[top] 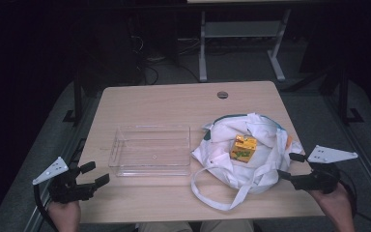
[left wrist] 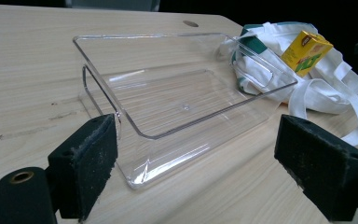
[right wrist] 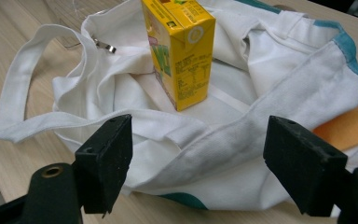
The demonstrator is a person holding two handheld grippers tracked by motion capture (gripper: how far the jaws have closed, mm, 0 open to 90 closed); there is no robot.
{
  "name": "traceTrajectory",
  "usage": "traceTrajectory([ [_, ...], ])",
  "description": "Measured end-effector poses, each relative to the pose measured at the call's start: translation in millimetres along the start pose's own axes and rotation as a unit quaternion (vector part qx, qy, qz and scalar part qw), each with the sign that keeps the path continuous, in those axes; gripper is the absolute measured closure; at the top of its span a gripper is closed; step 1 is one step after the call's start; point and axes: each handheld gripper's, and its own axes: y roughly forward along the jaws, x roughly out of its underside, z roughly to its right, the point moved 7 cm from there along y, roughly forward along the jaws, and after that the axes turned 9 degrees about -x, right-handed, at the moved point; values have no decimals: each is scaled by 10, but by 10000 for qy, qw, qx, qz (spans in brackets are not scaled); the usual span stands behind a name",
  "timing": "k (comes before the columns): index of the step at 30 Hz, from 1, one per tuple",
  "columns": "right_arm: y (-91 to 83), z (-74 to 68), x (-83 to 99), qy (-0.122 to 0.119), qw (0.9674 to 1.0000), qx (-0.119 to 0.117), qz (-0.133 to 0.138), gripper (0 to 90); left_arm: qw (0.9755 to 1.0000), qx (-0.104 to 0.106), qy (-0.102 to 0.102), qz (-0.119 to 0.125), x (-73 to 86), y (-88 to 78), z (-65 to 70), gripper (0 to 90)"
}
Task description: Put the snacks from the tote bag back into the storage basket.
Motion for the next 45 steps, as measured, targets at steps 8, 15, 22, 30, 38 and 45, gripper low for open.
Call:
traceTrajectory([
  [8,27,-31,-30,-64,10000,-33,-13,233,10000,1,-18,7,-2,0,10,126],
  [15,76,-50,-142,-153,9995,-192,-202,233,10000,-15,-11,42,-3,-20,11,126],
  [22,109,-42,-263,-264,9989,-289,-259,232,10000,-15,-10,13,1,-10,16,126],
  [30,152,-25,-378,-452,9972,-314,-497,231,10000,-22,-24,32,-3,-17,16,126],
  [38,178,-21,-530,-563,9964,-355,-523,226,10000,-27,-33,34,-3,-23,9,126],
  [45,234,-2,-597,-653,9953,-362,-611,225,10000,-28,-12,15,-2,-22,11,126],
])
